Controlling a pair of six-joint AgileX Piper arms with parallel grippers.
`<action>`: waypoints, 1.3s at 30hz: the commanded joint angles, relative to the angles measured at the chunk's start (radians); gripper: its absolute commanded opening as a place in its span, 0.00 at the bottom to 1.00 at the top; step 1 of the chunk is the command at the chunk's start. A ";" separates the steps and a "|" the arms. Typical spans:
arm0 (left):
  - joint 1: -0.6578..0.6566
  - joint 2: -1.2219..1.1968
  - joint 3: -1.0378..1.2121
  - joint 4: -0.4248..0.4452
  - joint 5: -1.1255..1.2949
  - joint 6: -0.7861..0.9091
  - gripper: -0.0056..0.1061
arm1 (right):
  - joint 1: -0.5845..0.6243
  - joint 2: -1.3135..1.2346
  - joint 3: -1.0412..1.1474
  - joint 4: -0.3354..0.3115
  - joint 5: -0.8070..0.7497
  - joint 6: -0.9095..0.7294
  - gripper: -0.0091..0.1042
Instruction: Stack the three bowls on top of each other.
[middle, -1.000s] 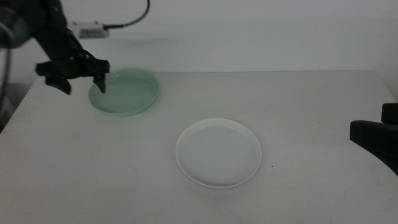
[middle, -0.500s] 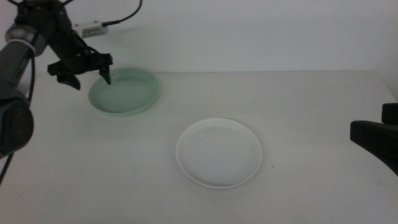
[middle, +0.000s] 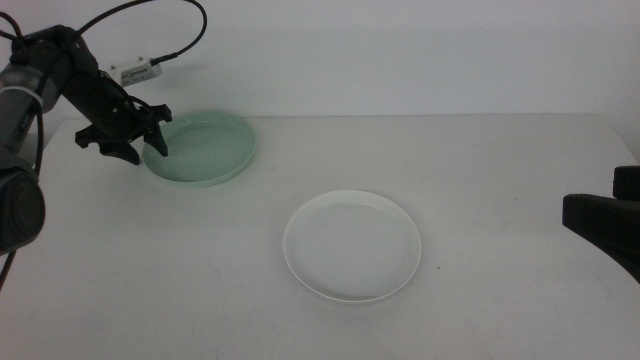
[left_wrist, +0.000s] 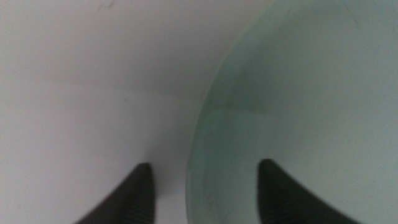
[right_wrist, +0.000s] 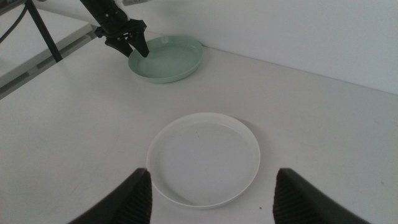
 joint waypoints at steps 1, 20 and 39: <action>-0.002 -0.064 -0.025 -0.009 0.062 0.000 0.42 | 0.000 -0.001 -0.024 0.012 -0.061 -0.008 0.52; -0.096 -0.530 0.373 0.090 -0.005 0.000 0.05 | 0.000 -0.001 -0.024 0.012 -0.061 -0.008 0.52; -0.566 -0.881 1.115 0.065 -0.545 -0.092 0.05 | 0.000 -0.001 -0.024 0.012 -0.061 -0.008 0.52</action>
